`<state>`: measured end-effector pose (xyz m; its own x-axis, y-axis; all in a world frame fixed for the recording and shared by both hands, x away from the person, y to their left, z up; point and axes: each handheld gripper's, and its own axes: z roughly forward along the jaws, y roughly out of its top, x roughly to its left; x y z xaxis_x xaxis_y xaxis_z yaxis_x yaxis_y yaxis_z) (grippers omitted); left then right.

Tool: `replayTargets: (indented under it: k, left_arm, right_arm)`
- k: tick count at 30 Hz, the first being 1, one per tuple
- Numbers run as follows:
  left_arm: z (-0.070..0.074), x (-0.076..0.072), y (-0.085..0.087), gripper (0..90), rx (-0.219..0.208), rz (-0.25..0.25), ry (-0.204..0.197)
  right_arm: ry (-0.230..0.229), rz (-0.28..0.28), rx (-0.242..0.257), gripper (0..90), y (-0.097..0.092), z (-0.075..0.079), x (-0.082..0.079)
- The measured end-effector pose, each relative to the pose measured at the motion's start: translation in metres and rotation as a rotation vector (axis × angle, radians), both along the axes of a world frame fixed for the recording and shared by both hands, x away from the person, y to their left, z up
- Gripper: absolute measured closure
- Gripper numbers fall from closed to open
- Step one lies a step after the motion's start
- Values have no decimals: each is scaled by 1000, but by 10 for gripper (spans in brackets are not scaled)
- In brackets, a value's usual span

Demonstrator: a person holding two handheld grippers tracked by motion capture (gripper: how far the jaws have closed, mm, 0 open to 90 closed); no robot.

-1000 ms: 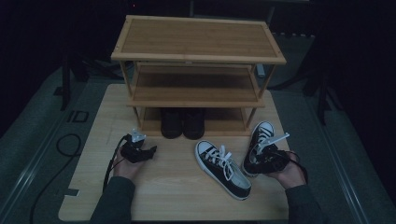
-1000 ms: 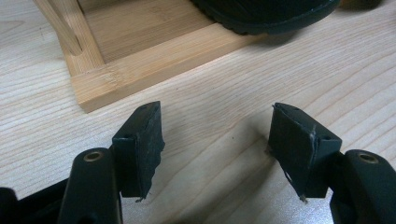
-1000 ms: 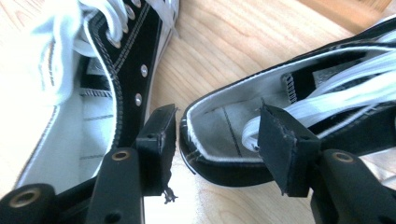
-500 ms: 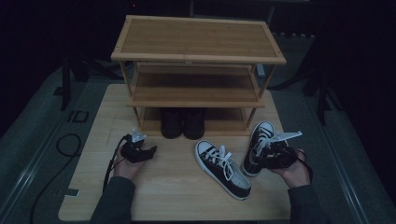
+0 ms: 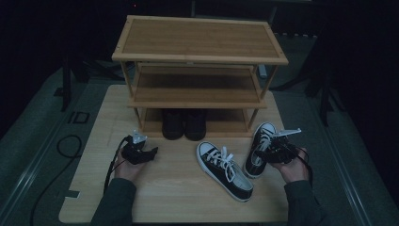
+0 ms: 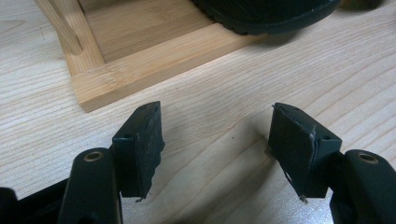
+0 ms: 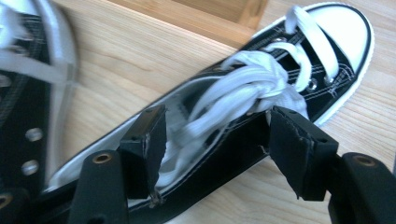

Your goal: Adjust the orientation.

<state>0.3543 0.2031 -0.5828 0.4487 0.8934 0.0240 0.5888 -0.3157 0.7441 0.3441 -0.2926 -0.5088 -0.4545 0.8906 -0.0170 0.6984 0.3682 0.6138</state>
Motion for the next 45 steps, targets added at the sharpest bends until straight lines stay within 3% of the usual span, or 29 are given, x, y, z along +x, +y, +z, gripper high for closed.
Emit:
replayTargets:
  k: [6,13,15,22,34,39,42,45]
  left_arm:
    - [0,0,0,358,1,0,1]
    - [0,0,0,357,1,0,1]
    - [0,0,0,358,1,-1,1]
    - [0,0,0,357,1,0,1]
    - [0,0,0,357,1,0,1]
    - [0,0,0,357,1,1,1]
    - [0,0,0,357,1,1,1]
    - [0,0,0,357,1,1,1]
  right_arm:
    - [15,-31,-15,369,1,-6,9]
    - [27,-77,-57,446,1,-20,21]
    - [31,-93,-48,465,0,-21,22]
    - [47,-99,-87,509,1,-22,27]
    - [46,-105,-141,565,-7,-20,20]
    - [59,-129,-126,566,-19,-20,18]
    - [86,-121,-89,661,-21,-20,19]
    - [75,-115,-126,791,-17,-16,17]
